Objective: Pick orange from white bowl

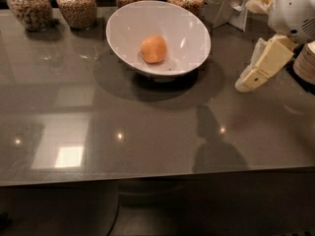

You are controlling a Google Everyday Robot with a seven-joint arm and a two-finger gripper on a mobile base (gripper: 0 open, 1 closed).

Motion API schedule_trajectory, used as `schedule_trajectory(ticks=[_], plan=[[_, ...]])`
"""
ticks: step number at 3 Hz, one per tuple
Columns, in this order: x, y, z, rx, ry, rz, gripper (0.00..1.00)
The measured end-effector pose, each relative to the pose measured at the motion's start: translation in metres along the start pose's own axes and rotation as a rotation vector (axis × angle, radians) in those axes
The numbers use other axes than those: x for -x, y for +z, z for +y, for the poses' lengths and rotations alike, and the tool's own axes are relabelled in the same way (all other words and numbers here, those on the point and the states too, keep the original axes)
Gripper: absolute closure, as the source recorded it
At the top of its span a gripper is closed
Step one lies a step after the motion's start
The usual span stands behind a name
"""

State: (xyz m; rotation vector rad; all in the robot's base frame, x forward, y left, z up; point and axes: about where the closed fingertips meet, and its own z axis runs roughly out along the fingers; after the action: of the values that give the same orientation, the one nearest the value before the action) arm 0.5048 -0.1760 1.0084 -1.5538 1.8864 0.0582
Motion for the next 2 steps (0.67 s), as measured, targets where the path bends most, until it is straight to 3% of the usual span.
schedule_trajectory(ticks=[1, 2], plan=[[0.033, 0.022, -0.030, -0.044, 0.029, -0.097, 0.00], [0.062, 0.055, -0.058, -0.049, 0.094, -0.144, 0.00]])
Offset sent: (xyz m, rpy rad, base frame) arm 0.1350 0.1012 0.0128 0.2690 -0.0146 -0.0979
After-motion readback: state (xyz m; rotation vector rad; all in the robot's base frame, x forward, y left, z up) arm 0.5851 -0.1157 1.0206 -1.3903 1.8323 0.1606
